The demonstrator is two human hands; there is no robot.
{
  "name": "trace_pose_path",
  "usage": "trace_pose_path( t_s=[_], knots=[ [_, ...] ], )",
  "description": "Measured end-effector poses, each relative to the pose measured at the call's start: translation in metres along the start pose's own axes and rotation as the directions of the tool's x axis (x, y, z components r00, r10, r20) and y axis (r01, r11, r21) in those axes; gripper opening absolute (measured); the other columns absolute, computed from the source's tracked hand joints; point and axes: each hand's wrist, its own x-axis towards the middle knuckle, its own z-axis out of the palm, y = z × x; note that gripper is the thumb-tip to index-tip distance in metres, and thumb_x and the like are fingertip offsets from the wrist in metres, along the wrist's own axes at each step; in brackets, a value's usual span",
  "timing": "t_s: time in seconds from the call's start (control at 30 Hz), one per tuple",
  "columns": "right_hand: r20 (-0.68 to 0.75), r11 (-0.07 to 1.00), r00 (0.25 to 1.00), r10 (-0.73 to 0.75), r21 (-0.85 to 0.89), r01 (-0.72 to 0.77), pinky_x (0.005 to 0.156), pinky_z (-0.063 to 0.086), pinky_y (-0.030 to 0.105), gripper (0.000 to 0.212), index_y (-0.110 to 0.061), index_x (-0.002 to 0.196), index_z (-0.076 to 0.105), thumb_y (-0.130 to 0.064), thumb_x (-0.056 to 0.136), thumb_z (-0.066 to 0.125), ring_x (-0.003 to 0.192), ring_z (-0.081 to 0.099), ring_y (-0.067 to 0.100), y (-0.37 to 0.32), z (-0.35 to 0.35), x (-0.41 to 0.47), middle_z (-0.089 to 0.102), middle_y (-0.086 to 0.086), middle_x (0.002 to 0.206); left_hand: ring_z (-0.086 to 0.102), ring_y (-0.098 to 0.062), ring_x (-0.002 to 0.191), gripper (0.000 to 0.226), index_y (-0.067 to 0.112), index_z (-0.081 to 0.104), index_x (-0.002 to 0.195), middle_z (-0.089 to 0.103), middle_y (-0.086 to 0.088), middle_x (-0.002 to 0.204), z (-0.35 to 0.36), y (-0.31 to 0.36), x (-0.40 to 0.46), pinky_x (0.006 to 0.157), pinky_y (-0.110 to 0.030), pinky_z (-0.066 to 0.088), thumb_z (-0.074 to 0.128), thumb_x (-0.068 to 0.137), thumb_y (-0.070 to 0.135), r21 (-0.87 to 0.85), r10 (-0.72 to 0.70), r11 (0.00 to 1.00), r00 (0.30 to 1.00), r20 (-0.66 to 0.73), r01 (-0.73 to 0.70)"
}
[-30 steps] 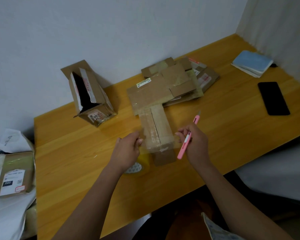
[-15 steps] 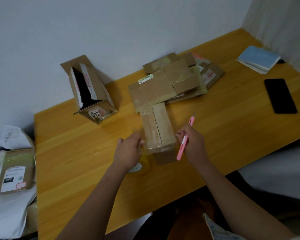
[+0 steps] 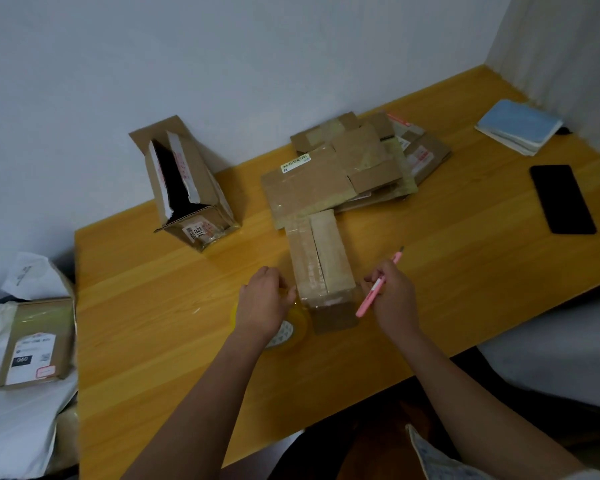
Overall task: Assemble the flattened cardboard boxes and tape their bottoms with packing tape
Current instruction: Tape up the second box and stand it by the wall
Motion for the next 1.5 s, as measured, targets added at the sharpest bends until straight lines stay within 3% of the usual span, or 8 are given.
trace_pose_path(
  t_s=[0.13, 0.3, 0.5, 0.67, 0.87, 1.03, 1.2, 1.5],
  knots=[
    [-0.159, 0.994, 0.987, -0.014, 0.104, 0.031, 0.047, 0.044, 0.011, 0.037, -0.031, 0.074, 0.041, -0.009, 0.092, 0.065, 0.061, 0.06, -0.001, -0.013, -0.014, -0.007, 0.057, -0.003, 0.069, 0.051, -0.016, 0.094, 0.043, 0.018, 0.045, 0.123, 0.049, 0.002, 0.106, -0.003, -0.001, -0.002, 0.088, -0.042, 0.046, 0.069, 0.088, 0.024, -0.108, -0.007, 0.994, 1.0, 0.0, 0.007],
    [-0.12, 0.978, 0.989, -0.089, 0.177, 0.11, 0.049, 0.045, 0.01, 0.034, -0.025, 0.071, 0.043, -0.007, 0.094, 0.061, 0.061, 0.064, 0.005, -0.032, -0.009, -0.021, 0.054, -0.005, 0.062, 0.049, -0.02, 0.093, 0.026, 0.024, 0.053, 0.08, 0.054, 0.003, 0.089, -0.007, 0.003, -0.004, 0.081, -0.037, 0.036, 0.07, 0.079, 0.005, -0.074, 0.14, 0.986, 0.987, -0.082, -0.147],
    [-0.052, 0.989, 0.997, -0.048, 0.136, 0.055, 0.047, 0.047, 0.014, 0.037, -0.027, 0.072, 0.039, -0.013, 0.087, 0.07, 0.067, 0.064, -0.003, -0.038, -0.005, -0.022, 0.063, -0.012, 0.079, 0.059, -0.019, 0.093, 0.025, 0.029, 0.053, 0.091, 0.065, 0.006, 0.088, 0.0, 0.005, -0.006, 0.086, -0.036, 0.044, 0.062, 0.083, 0.007, -0.12, 0.142, 0.982, 0.989, -0.03, -0.144],
    [-0.002, 0.989, 0.997, 0.08, 0.124, -0.079, 0.051, 0.047, 0.013, 0.038, -0.021, 0.07, 0.039, -0.006, 0.088, 0.068, 0.072, 0.064, -0.006, -0.037, -0.002, -0.015, 0.064, -0.002, 0.086, 0.064, -0.012, 0.087, 0.019, 0.019, 0.062, 0.107, 0.067, 0.003, 0.093, 0.002, 0.008, -0.008, 0.071, -0.023, 0.045, 0.066, 0.088, 0.019, -0.229, 0.069, 0.971, 0.998, -0.013, -0.07],
    [0.056, 0.987, 0.986, 0.16, -0.004, -0.16, 0.045, 0.041, 0.013, 0.035, -0.023, 0.075, 0.04, -0.008, 0.087, 0.069, 0.068, 0.06, 0.007, -0.055, -0.008, 0.002, 0.063, 0.003, 0.086, 0.059, -0.01, 0.07, 0.02, 0.019, 0.053, 0.08, 0.062, 0.002, 0.077, -0.003, 0.018, -0.007, 0.054, -0.014, 0.042, 0.072, 0.087, 0.023, -0.334, -0.051, 0.941, 0.999, -0.01, 0.045],
    [-0.036, 0.963, 0.988, 0.152, -0.218, -0.157, 0.044, 0.024, 0.017, 0.048, -0.019, 0.093, 0.042, -0.037, 0.075, 0.082, 0.062, 0.049, 0.008, -0.067, 0.012, -0.003, 0.052, -0.003, 0.082, 0.052, -0.021, 0.066, 0.039, 0.017, 0.046, 0.071, 0.057, -0.005, 0.072, 0.004, 0.029, -0.001, 0.052, -0.03, 0.036, 0.081, 0.076, 0.033, -0.381, -0.209, 0.906, 0.977, -0.031, 0.182],
    [-0.063, 0.975, 0.994, 0.089, -0.199, -0.1, 0.042, 0.028, 0.016, 0.043, -0.017, 0.089, 0.042, -0.031, 0.077, 0.081, 0.059, 0.048, 0.006, -0.061, 0.017, 0.0, 0.052, -0.003, 0.076, 0.045, -0.018, 0.063, 0.042, 0.017, 0.041, 0.068, 0.05, -0.002, 0.068, 0.003, 0.032, 0.002, 0.049, -0.028, 0.028, 0.081, 0.076, 0.024, -0.387, -0.231, 0.901, 0.972, -0.042, 0.197],
    [-0.058, 0.999, 0.998, 0.026, -0.023, -0.028, 0.044, 0.039, 0.014, 0.035, -0.017, 0.082, 0.041, -0.015, 0.085, 0.075, 0.058, 0.056, 0.003, -0.049, 0.008, 0.0, 0.055, -0.003, 0.068, 0.065, -0.016, 0.072, 0.03, 0.02, 0.048, 0.08, 0.066, -0.004, 0.076, 0.0, 0.012, -0.002, 0.067, -0.046, 0.055, 0.077, 0.081, 0.014, -0.489, -0.161, 0.859, 0.986, 0.031, 0.155]
  ],
)
